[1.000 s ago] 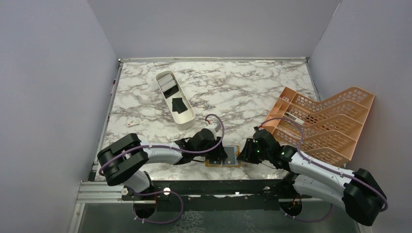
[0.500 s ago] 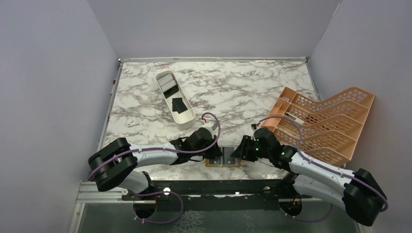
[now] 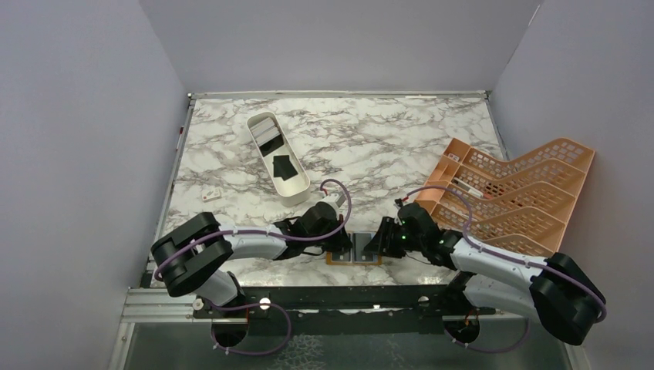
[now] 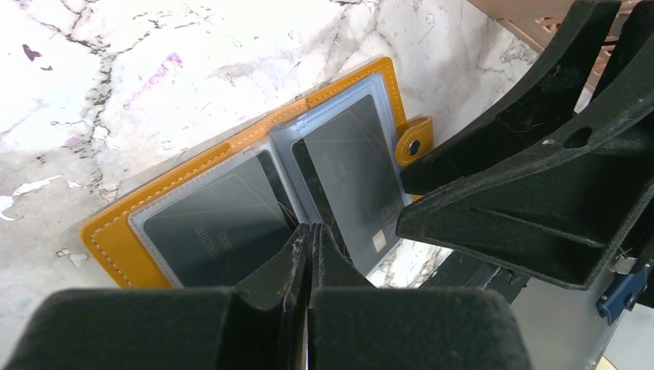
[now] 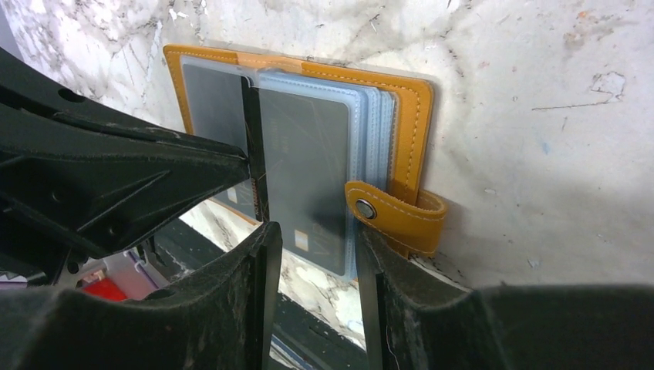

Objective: Put the credit cards into the card holder
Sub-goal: Turn over the card holder at the center of the board.

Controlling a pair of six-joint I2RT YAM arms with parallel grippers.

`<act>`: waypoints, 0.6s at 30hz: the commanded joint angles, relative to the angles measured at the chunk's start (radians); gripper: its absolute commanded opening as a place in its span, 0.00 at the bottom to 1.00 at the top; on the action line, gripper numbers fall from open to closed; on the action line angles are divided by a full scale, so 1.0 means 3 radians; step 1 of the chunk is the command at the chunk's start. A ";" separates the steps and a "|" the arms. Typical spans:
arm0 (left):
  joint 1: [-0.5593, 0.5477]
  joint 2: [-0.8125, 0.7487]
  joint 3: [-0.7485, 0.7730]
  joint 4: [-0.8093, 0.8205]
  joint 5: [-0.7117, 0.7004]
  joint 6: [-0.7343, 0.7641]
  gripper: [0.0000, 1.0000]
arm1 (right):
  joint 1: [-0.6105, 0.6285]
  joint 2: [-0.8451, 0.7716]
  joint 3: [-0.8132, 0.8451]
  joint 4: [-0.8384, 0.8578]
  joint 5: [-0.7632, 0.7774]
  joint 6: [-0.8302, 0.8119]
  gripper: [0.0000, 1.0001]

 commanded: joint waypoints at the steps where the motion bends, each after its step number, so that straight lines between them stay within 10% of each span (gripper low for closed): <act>1: 0.0011 0.0044 -0.0031 0.0157 0.0124 -0.0018 0.00 | 0.0019 0.0086 -0.0068 0.0265 -0.0091 0.0052 0.45; 18: 0.0011 0.0134 -0.0033 0.0217 0.0180 -0.0058 0.00 | 0.0019 -0.0167 -0.0146 0.0384 -0.0138 0.0087 0.43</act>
